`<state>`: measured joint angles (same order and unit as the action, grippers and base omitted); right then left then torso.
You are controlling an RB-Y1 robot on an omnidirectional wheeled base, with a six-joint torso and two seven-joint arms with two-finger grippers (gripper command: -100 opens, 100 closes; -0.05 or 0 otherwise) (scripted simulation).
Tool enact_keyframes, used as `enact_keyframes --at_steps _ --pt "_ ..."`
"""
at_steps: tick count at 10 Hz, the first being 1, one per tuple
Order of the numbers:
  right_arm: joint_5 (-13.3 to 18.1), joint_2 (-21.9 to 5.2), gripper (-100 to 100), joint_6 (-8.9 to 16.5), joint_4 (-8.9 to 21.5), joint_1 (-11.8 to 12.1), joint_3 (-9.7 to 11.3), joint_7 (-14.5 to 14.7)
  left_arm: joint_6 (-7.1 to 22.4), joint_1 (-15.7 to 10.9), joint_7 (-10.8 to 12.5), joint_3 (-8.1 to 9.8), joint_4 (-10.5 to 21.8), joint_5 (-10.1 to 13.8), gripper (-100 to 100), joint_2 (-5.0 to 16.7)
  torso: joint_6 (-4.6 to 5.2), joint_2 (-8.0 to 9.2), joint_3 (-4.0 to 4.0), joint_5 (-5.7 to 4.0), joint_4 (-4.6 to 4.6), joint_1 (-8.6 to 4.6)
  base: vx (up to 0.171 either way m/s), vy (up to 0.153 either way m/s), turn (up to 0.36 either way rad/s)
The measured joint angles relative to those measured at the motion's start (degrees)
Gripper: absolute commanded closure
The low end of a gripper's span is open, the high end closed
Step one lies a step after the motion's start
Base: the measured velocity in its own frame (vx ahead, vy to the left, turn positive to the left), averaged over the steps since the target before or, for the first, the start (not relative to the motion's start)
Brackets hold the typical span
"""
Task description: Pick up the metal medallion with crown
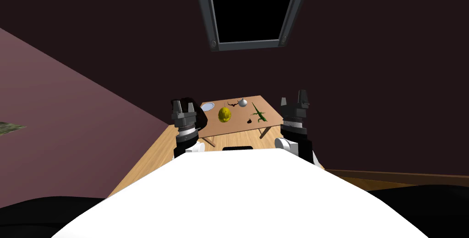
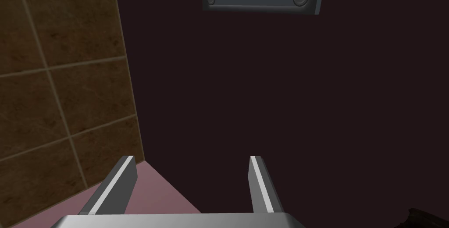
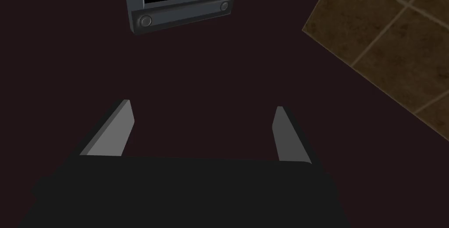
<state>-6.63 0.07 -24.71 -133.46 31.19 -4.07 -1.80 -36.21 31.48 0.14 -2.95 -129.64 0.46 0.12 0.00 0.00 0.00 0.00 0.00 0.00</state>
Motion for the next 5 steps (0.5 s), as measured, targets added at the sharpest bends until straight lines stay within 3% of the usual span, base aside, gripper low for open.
enact_keyframes --at_steps 5 --pt "-1.64 -4.01 -100 4.38 3.71 0.41 0.43 -3.84 0.0 0.0 0.0 0.0 0.0 0.0 0 0.0 0.0 0.01 0.01 -0.01 0.0 -0.03 -0.003 -0.005 -0.003"
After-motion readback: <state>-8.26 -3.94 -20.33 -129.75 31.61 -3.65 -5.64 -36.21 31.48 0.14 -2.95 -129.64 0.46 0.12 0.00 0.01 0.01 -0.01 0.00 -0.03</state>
